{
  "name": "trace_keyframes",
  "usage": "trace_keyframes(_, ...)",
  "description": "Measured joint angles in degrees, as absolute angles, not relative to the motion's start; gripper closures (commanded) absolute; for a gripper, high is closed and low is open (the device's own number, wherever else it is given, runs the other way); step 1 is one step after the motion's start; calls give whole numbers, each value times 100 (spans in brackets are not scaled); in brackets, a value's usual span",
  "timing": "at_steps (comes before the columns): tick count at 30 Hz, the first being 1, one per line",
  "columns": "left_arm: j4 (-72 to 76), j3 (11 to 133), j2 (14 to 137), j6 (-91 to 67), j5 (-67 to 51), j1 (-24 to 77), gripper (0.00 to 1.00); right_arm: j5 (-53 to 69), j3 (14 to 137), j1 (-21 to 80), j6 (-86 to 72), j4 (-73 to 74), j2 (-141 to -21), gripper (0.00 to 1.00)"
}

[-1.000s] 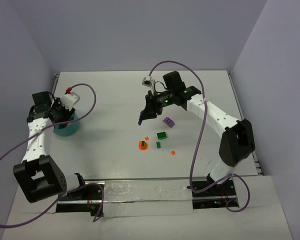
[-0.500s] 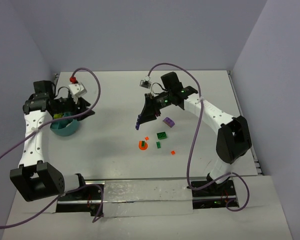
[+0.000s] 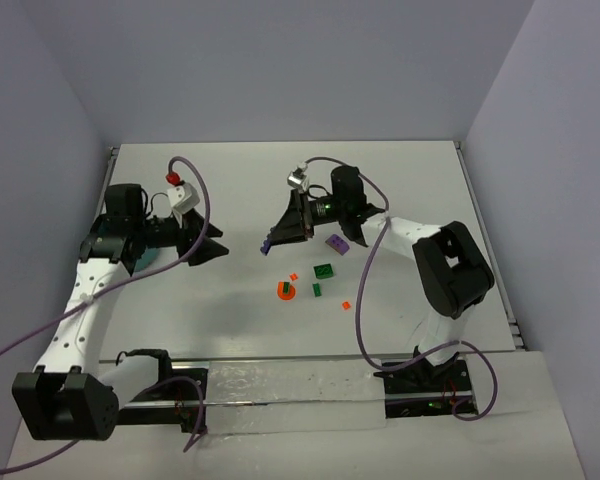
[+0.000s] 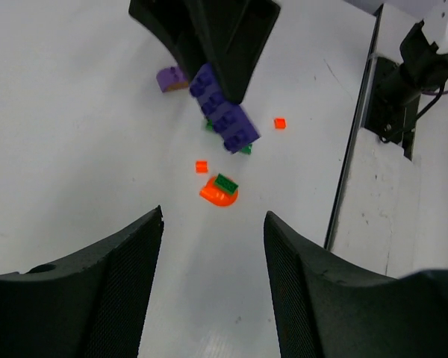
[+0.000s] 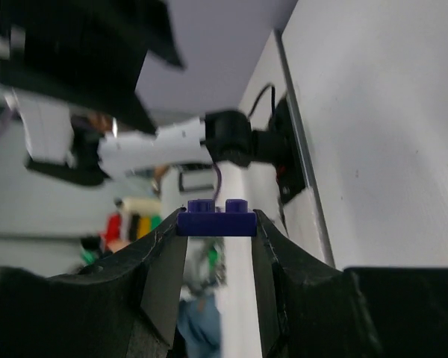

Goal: Sort the legos into containers by color

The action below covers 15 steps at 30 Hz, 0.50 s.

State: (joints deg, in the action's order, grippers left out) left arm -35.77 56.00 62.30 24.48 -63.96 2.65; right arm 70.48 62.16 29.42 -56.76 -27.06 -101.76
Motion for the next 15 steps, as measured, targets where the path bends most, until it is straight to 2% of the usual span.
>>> trace_keyframes(10,-1779,5559,6013,636,-5481,1322,36,5939,5830,2627,-8675,-5190,-10343,100)
trace_keyframes(15,-1235,5562,6217,64,-4956,1677,36,5734,5696,2662,-9565,-5845,-10462,100)
